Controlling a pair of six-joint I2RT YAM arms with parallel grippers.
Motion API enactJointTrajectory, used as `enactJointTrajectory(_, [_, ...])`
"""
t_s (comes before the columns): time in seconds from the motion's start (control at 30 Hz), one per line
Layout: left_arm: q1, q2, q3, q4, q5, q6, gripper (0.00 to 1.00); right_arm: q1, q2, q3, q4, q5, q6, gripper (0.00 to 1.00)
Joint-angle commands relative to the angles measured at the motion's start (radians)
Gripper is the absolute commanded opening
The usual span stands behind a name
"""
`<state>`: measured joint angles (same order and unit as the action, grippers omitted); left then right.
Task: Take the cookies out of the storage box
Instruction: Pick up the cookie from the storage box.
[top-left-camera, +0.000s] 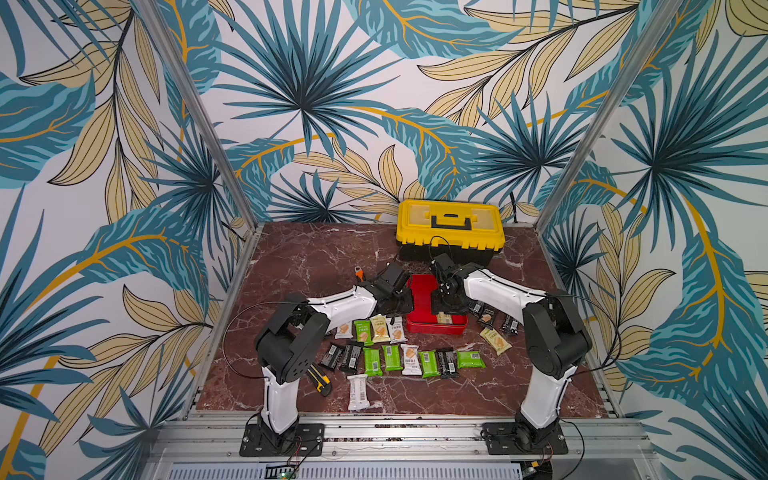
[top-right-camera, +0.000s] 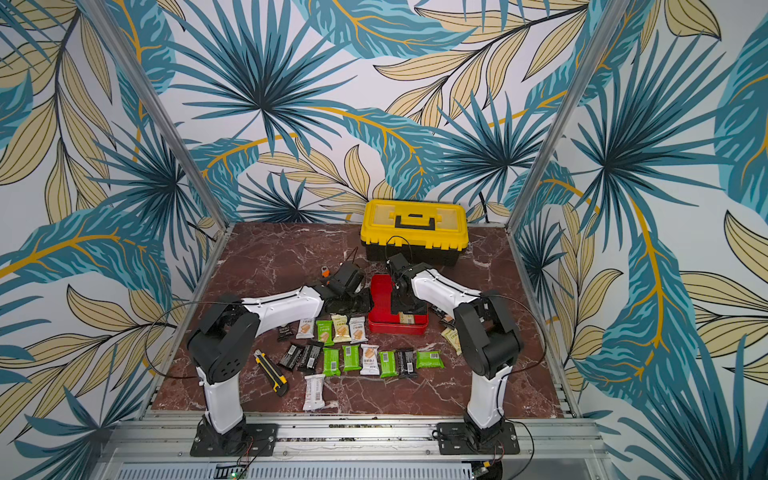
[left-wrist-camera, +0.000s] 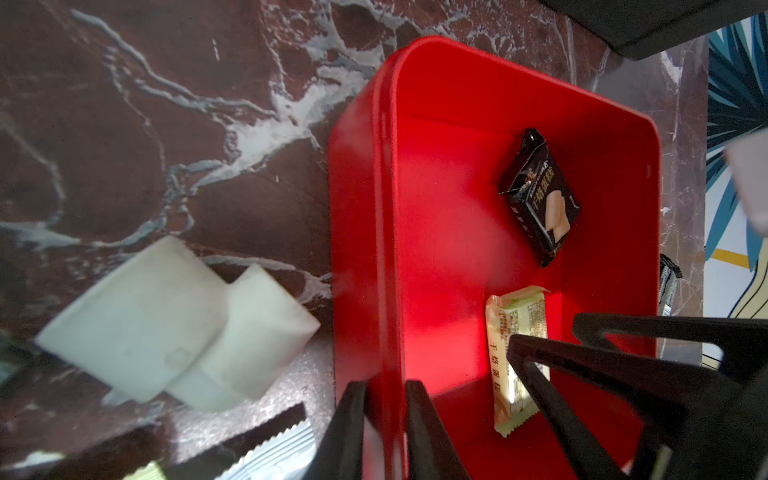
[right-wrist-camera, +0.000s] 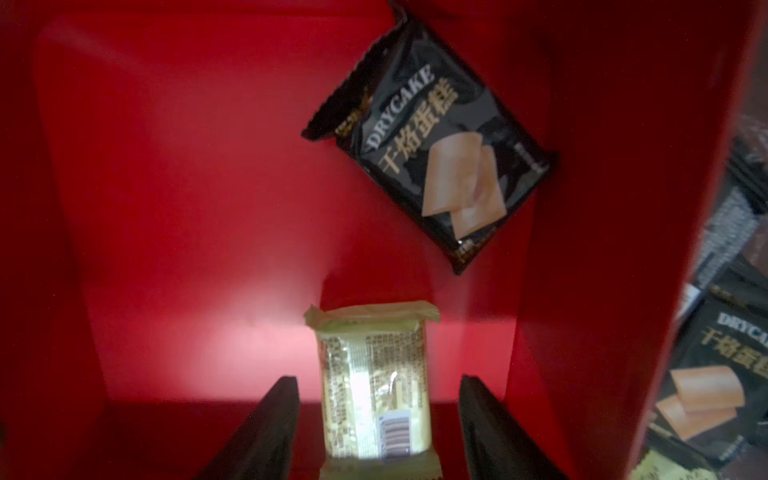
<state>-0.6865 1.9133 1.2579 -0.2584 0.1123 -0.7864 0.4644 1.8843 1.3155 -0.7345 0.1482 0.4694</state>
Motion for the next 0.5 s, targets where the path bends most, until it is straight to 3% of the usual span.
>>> enactJointTrajectory(0.0, [-0.003, 0.003, 0.029, 0.031, 0.002, -0.007, 0.21, 0.0, 0.034, -0.021, -0.026, -0.007, -0.038, 0.66])
enactJointTrajectory(0.47, [-0.004, -0.005, 0.019, 0.027, 0.004, -0.004, 0.21, 0.0, 0.091, -0.014, 0.022, -0.045, -0.041, 0.55])
